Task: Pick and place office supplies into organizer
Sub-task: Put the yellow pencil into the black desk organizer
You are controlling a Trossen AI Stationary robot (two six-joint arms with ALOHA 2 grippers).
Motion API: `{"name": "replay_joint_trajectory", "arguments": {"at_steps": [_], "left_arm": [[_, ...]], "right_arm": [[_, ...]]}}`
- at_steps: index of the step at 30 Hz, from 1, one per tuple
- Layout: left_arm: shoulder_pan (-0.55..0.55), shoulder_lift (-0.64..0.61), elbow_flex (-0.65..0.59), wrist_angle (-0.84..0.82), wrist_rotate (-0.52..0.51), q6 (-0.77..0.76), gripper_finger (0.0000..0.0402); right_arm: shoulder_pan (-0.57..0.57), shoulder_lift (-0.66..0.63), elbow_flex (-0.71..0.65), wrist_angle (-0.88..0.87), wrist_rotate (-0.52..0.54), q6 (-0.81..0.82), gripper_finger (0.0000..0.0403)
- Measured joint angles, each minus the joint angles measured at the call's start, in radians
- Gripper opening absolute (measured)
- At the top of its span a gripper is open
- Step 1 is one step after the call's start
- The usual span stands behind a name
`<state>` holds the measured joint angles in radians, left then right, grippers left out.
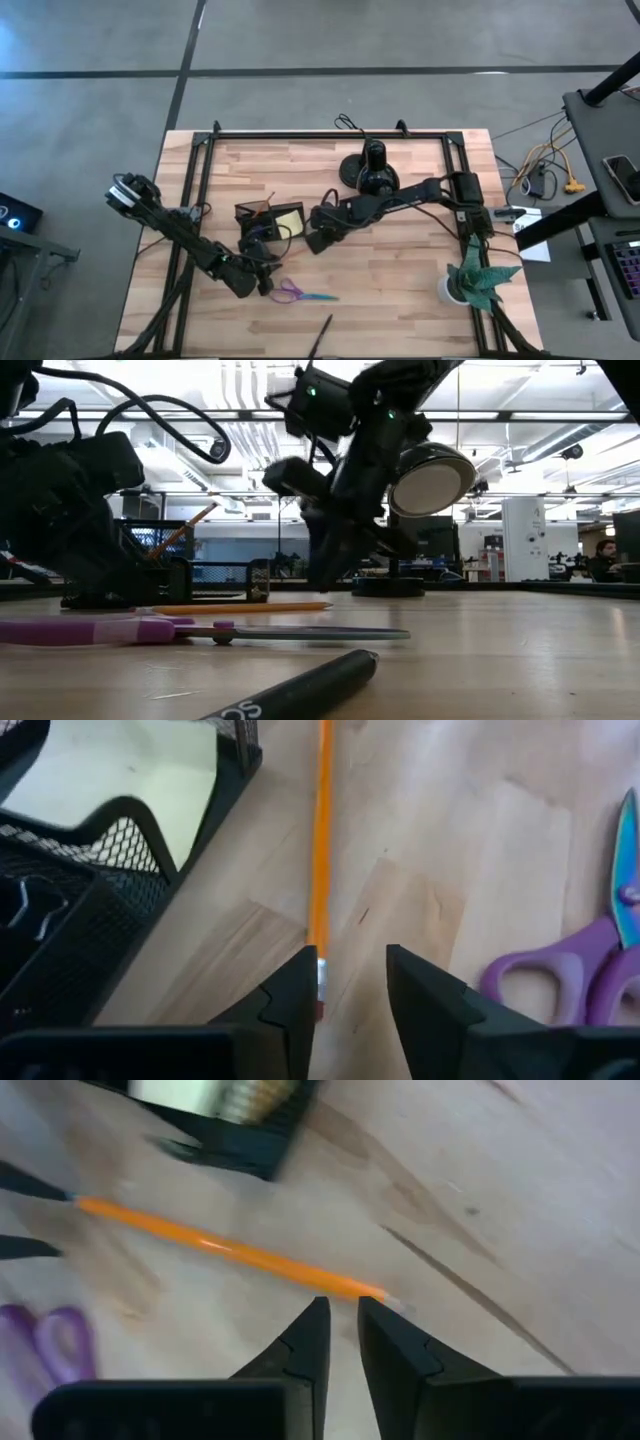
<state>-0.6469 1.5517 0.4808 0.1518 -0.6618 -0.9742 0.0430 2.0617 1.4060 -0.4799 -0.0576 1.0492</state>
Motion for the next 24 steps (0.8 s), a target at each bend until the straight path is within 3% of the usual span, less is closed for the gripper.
{"name": "replay_joint_trajectory", "arguments": {"at_steps": [10,24], "left_arm": [[0.018,0.0,-0.001,-0.033,0.023,-0.011,0.0105],[0.02,0.0,-0.001,-0.036,0.046,-0.009,0.0105]], "right_arm": [[-0.008,0.0,-0.054,0.117,-0.017,0.043,0.0033],[-0.009,0.004,-0.055,0.093,0.028,0.051,0.0033]]}}
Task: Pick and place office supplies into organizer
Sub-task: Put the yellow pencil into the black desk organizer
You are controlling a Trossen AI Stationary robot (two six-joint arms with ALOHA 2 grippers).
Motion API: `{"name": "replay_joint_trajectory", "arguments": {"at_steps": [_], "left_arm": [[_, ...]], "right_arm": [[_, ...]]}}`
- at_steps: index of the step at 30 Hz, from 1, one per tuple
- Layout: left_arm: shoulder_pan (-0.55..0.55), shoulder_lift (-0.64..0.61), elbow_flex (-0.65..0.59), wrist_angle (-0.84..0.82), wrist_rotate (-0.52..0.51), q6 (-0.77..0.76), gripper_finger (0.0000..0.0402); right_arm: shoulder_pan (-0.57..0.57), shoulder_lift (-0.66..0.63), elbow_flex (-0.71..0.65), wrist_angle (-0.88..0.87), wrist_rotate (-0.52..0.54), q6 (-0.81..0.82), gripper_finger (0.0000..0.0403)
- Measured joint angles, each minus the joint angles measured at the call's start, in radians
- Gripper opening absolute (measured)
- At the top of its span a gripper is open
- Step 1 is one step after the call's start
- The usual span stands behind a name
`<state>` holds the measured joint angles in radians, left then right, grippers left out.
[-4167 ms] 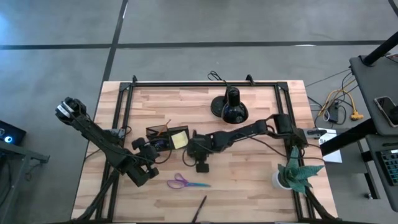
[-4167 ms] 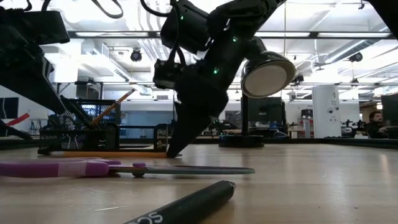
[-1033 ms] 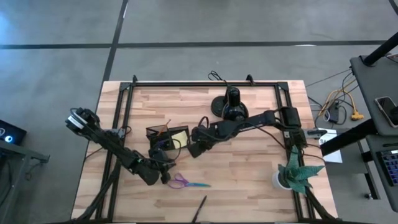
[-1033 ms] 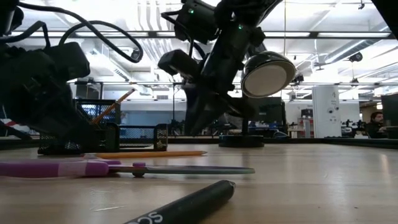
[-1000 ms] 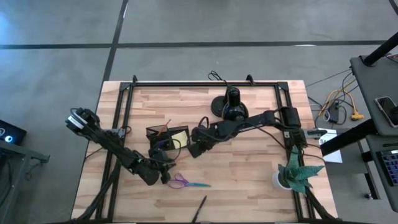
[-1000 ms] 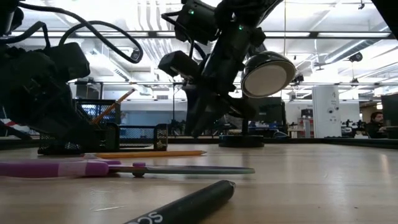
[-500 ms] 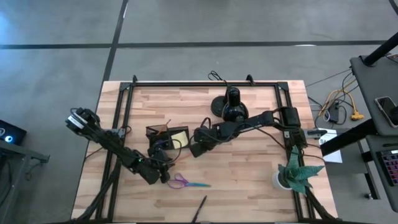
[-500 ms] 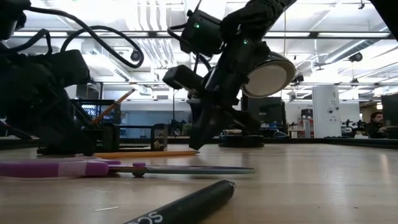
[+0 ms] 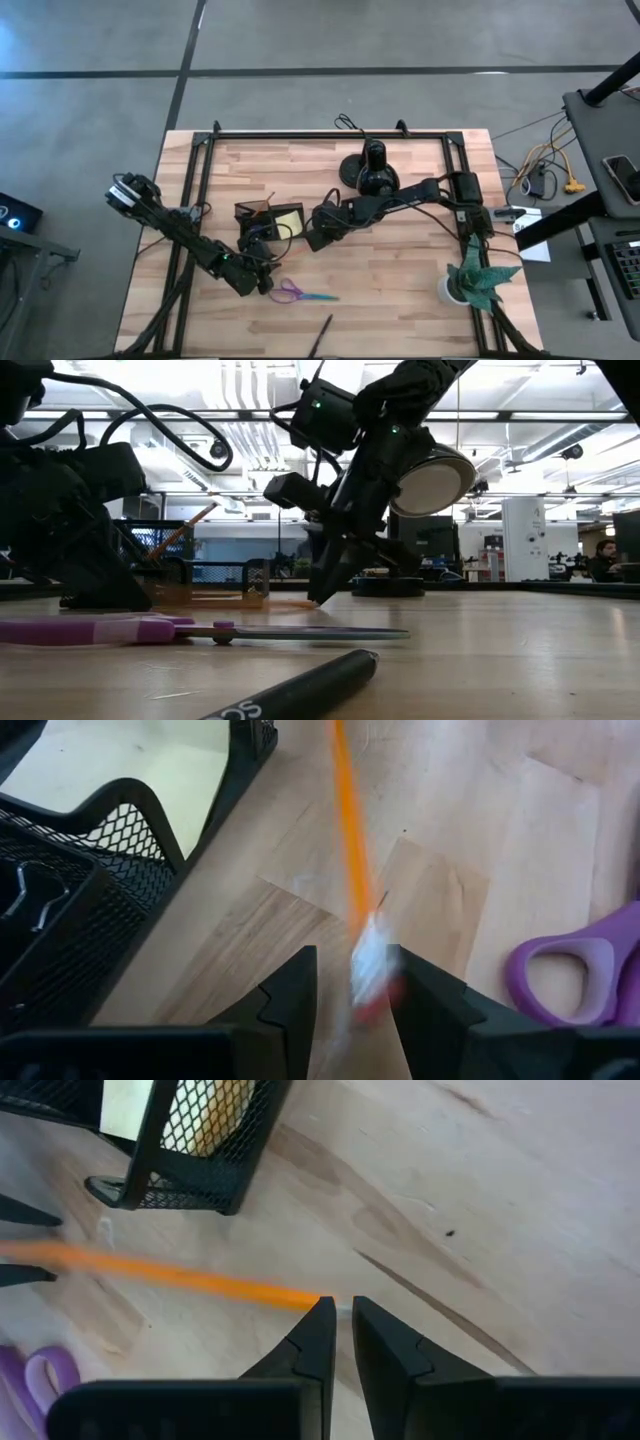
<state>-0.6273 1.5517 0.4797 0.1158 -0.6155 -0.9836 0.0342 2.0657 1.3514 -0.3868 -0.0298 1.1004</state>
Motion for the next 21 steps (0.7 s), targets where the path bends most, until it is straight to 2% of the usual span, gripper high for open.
{"name": "replay_joint_trajectory", "arguments": {"at_steps": [12,15,21], "left_arm": [[0.001,0.0,0.0,0.0,0.007,0.0,0.0101],[0.006,0.0,0.0,0.001,0.009,-0.001,0.0081],[0.011,-0.003,0.004,-0.003,0.014,0.005,0.0017]], "right_arm": [[0.0,0.021,0.002,0.021,-0.001,0.009,0.0033],[0.0,0.022,0.002,0.024,-0.003,0.01,0.0033],[-0.001,0.022,0.002,0.024,-0.014,0.007,0.0034]]}}
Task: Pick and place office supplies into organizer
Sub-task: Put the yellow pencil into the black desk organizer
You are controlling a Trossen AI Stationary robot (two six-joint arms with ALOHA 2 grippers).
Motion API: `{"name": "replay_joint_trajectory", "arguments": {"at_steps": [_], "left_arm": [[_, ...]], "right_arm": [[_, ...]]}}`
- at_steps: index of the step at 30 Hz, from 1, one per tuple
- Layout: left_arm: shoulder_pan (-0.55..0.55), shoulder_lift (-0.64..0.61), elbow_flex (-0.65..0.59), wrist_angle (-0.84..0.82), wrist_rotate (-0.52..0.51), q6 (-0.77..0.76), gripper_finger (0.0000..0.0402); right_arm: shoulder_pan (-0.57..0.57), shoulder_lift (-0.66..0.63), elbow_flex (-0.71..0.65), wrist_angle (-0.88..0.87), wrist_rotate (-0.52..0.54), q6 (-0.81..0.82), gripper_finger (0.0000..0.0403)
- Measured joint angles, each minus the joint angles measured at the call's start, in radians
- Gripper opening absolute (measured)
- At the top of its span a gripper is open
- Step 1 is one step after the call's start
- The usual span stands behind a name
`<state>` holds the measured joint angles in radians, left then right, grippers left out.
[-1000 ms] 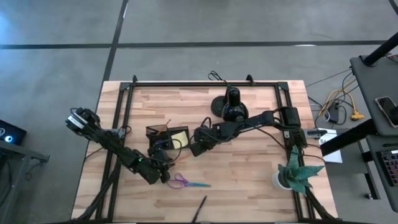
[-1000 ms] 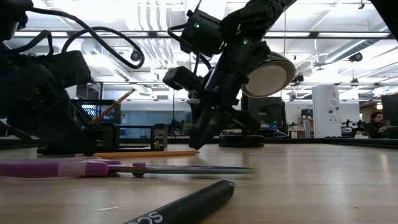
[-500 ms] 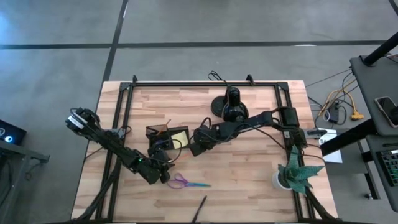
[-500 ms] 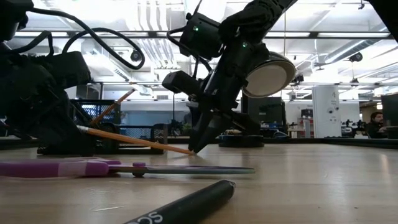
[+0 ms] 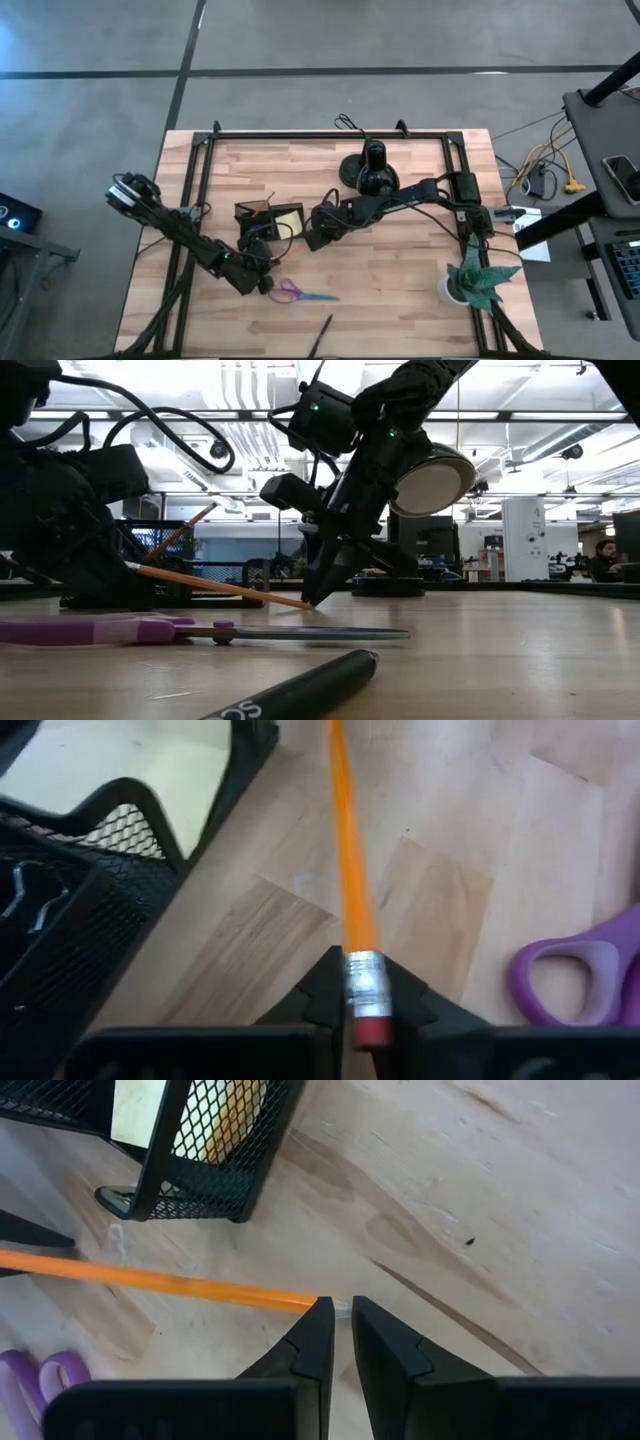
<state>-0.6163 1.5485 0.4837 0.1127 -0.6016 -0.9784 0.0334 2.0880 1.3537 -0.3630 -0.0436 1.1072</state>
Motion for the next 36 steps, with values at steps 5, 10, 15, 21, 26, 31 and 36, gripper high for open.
{"name": "replay_joint_trajectory", "arguments": {"at_steps": [5,10,15,21,26,31,36], "left_arm": [[0.002,-0.018,0.006,0.0,0.009,0.012,0.0005],[0.003,-0.033,0.008,-0.012,0.012,0.017,0.0003],[0.009,-0.049,0.031,-0.102,0.017,0.02,0.0001],[0.011,-0.063,0.034,-0.114,0.036,0.024,0.0001],[0.01,-0.068,0.039,-0.115,0.048,0.024,0.0],[0.01,-0.104,0.04,-0.139,0.046,0.026,0.0],[0.01,-0.187,0.045,-0.243,0.036,0.045,0.0]], "right_arm": [[0.0,0.0,0.0,0.0,-0.007,-0.007,0.0034],[0.0,0.001,0.0,0.0,-0.01,-0.008,0.0034],[0.0,0.002,-0.001,0.0,-0.011,-0.011,0.0034],[0.0,0.002,-0.002,0.0,-0.011,-0.011,0.0034],[-0.001,-0.004,-0.002,-0.004,-0.003,-0.035,0.0034],[-0.001,-0.044,-0.005,-0.057,0.061,-0.057,0.0034],[-0.002,-0.101,-0.005,-0.167,0.114,-0.095,0.0034]]}}
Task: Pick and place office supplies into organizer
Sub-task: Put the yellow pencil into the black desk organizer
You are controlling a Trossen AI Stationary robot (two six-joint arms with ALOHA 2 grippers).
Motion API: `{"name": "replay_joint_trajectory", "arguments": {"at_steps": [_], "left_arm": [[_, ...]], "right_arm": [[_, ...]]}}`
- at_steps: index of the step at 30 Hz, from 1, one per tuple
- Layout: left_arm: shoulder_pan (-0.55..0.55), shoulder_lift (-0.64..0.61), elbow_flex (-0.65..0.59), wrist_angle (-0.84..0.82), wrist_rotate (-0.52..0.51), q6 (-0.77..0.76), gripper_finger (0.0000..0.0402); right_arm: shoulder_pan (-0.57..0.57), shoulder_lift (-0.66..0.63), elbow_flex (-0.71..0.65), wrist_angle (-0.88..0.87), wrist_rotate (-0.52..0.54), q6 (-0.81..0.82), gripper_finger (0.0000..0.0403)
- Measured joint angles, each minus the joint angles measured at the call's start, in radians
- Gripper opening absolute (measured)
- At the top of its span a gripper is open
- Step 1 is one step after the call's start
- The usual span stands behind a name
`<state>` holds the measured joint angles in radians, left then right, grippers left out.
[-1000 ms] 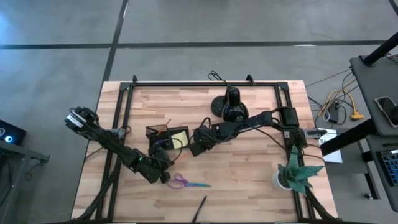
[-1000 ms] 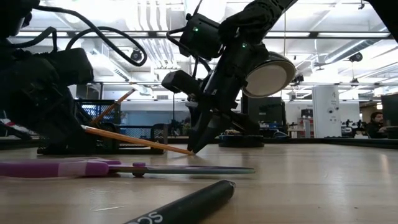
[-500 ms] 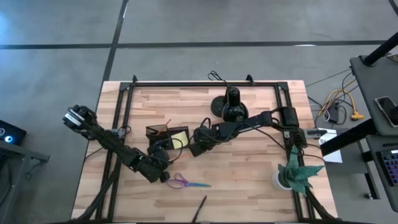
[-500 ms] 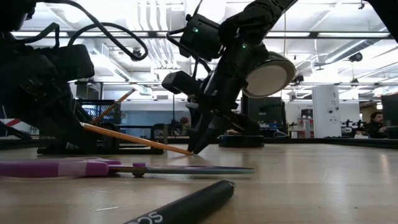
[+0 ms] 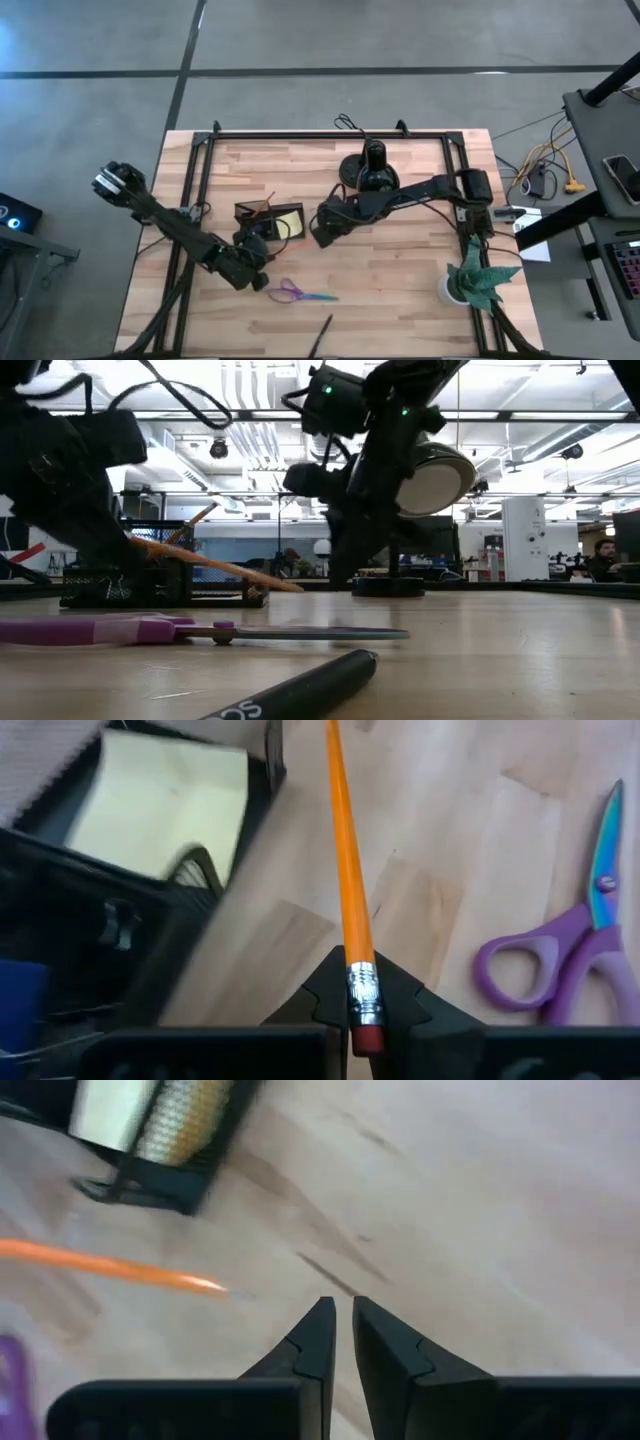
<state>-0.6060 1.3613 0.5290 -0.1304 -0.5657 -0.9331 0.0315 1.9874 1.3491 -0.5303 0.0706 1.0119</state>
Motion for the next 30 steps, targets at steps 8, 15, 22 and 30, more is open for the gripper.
{"name": "replay_joint_trajectory", "arguments": {"at_steps": [8,15,22,30], "left_arm": [[-0.002,-0.218,0.178,-0.42,0.023,0.102,0.0],[-0.001,-0.274,0.454,-1.014,0.041,0.129,0.0],[0.001,-0.21,0.708,-1.453,0.05,0.085,0.0],[0.062,-0.206,0.721,-1.44,0.14,0.03,0.0]], "right_arm": [[-0.001,-0.101,0.001,-0.107,0.197,-0.003,0.0034],[-0.009,-0.118,0.002,-0.107,0.198,-0.008,0.0033],[-0.008,-0.119,0.002,-0.097,0.201,0.025,0.0033],[-0.006,-0.12,0.002,-0.075,0.222,0.07,0.0034]]}}
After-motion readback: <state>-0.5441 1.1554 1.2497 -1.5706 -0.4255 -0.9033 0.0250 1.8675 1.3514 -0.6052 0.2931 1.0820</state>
